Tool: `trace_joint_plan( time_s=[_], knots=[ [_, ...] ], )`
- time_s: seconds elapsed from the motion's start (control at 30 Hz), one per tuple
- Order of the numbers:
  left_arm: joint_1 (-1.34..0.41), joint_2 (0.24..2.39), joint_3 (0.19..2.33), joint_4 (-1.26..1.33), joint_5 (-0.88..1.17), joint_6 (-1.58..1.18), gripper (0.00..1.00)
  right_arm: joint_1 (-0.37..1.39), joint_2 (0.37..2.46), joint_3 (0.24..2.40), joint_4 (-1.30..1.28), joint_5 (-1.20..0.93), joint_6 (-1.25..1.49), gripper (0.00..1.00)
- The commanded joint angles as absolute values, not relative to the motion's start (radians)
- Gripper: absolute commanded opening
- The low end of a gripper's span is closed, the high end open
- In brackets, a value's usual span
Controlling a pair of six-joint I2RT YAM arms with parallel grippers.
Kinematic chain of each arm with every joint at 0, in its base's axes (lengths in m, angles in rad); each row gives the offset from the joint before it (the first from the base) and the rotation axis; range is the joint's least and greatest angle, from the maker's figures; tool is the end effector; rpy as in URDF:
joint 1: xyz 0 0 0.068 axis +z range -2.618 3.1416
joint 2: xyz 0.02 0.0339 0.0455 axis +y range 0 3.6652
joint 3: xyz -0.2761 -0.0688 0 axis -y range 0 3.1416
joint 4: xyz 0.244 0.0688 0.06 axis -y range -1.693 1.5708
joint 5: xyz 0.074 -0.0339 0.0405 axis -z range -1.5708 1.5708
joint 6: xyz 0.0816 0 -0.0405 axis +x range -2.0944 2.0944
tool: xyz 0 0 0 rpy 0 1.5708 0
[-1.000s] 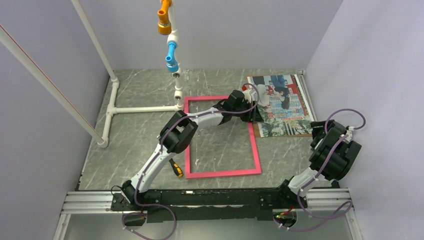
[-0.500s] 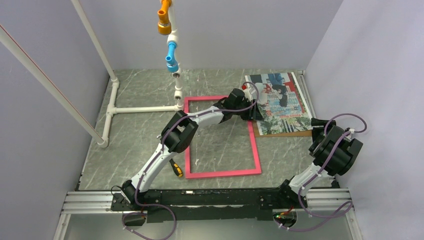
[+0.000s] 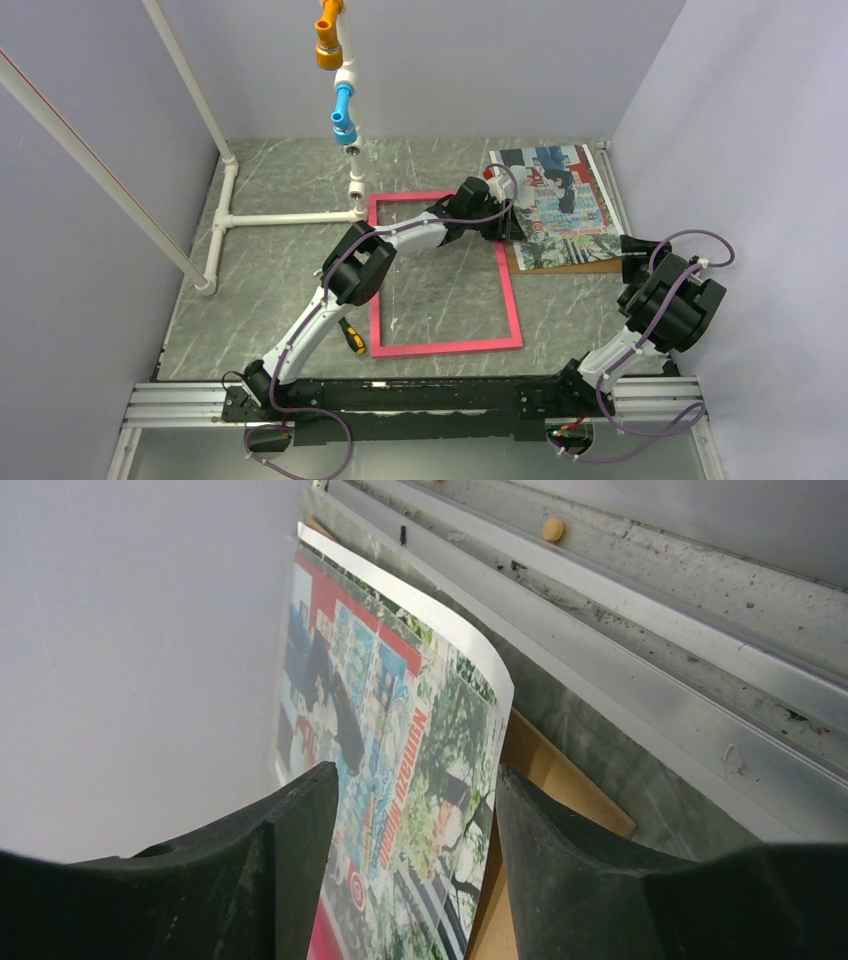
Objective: Take the photo out of the frame
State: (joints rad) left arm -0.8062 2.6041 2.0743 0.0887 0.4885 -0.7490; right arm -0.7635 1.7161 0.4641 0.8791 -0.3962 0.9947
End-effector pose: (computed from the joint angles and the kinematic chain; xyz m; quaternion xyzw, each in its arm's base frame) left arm 0.4086 -0.4812 0.1210 0.1528 0.8156 -0.5100 0.2268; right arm 0.2619 -0.2071 0.1194 0.5529 0.6020 0.2252 0.5303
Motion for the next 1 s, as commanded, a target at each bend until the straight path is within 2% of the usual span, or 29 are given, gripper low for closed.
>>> trace_joint_plan(
  time_s=[0.0, 0.2, 0.57, 0.83, 0.97],
  knots=[
    [-0.795, 2.646, 2.077, 0.002, 0.477, -0.713, 0.48, -0.784, 1.743, 0.457, 0.946, -0.438, 1.038, 0.59],
    [-0.796, 2.645, 2.079, 0.002, 0.489, -0.708, 0.47, -0.783, 1.735, 0.449, 0.945, -0.452, 1.024, 0.45],
    [-0.801, 2.552, 2.092, -0.072, 0.519, -0.627, 0.55, -0.784, 1.653, 0.446, 0.808, -0.455, 0.981, 0.00],
    [-0.834, 2.389, 2.022, -0.096, 0.505, -0.493, 0.65, -0.783, 1.517, 0.518, 0.463, -0.406, 0.881, 0.00],
    [-0.871, 2.339, 2.026, -0.156, 0.470, -0.393, 0.67, -0.783, 1.447, 0.613, 0.228, -0.342, 0.790, 0.00]
  ],
)
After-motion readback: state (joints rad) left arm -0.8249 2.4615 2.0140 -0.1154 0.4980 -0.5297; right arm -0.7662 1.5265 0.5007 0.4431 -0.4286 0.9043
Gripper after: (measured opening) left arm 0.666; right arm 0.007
